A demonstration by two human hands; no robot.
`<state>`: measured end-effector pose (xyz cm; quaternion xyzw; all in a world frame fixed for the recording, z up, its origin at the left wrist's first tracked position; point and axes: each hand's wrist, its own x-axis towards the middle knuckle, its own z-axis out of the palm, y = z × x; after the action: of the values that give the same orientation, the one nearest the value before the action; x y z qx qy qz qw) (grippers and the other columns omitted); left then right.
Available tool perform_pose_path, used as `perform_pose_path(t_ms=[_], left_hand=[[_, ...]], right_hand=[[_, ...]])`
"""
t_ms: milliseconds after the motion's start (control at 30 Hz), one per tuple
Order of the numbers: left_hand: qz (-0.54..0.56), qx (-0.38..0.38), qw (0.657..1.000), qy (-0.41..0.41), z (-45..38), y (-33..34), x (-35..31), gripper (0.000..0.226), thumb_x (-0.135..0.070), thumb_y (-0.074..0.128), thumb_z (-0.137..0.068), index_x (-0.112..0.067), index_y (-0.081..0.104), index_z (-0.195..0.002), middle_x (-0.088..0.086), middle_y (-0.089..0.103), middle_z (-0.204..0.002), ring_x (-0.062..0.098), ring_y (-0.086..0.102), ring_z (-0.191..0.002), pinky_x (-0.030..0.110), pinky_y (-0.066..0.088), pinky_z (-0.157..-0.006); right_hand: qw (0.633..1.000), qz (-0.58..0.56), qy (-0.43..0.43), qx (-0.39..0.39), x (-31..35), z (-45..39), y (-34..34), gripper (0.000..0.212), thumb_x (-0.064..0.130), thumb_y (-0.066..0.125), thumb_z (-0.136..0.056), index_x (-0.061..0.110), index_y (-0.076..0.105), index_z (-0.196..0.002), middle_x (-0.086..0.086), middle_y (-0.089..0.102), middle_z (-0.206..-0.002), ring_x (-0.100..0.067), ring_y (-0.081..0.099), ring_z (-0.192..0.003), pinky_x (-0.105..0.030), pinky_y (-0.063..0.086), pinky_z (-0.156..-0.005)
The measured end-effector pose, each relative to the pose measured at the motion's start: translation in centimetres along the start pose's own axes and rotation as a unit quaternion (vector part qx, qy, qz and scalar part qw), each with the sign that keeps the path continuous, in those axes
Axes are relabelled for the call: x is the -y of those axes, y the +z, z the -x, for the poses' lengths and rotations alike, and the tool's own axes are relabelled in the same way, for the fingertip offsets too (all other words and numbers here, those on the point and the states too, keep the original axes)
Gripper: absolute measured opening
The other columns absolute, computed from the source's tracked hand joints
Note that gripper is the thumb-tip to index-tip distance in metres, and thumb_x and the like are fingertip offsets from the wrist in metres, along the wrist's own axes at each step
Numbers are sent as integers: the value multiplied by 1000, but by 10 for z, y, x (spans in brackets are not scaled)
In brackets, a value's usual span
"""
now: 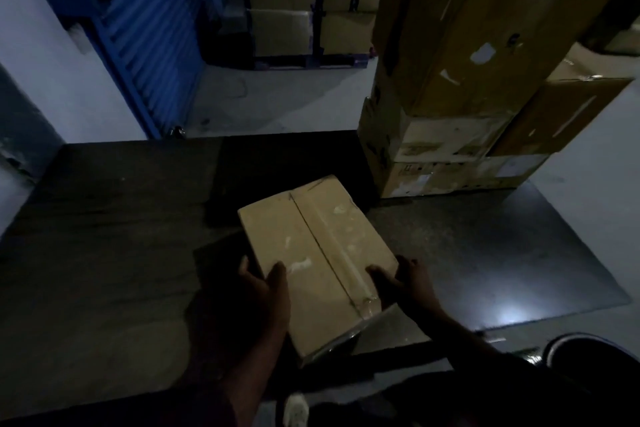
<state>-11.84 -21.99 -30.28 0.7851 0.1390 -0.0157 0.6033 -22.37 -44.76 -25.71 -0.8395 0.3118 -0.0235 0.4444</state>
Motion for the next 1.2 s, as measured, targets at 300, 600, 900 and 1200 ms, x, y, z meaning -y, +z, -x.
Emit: perform_pose_path(t_ms=[300, 600, 900, 1200], left_hand=[[69, 83, 994, -11, 67, 12, -42, 75, -16, 69, -91, -10, 27, -153, 16, 47, -145, 32, 51, -127, 51, 44, -105], [140, 164, 972, 92, 185, 71, -130, 84, -32, 65, -67, -19, 37, -145, 10, 59, -131, 31, 60, -113, 52, 49, -97], [158, 272, 931, 186, 288, 152, -206, 86, -41, 65, -67, -28, 37, -146, 3, 54, -137, 25, 57, -122, 57, 45, -105], [159, 363, 878, 267, 313, 266, -281, 90, -45, 67, -68, -35, 30, -150, 5, 45, -147, 26, 49, -133, 60, 40, -109]], right_hand=[[963, -266, -20, 40, -37, 28, -38, 48, 46, 73, -81, 21, 63, -121, -3, 73, -101, -20, 70, -87, -35, 57, -69], [936, -308, -106, -135, -76, 89, -176, 32, 31, 72, -85, 25, 64, -115, 9, 70, -101, -2, 68, -86, -22, 56, -66], [882, -320, -126, -322, -120, 125, -306, 13, 41, 70, -86, 34, 69, -97, 22, 72, -84, 2, 65, -80, -13, 51, -69], [822, -356, -146, -420, -126, 92, -421, 41, 48, 69, -77, 26, 72, -112, -2, 74, -101, -28, 70, -88, -45, 58, -73]])
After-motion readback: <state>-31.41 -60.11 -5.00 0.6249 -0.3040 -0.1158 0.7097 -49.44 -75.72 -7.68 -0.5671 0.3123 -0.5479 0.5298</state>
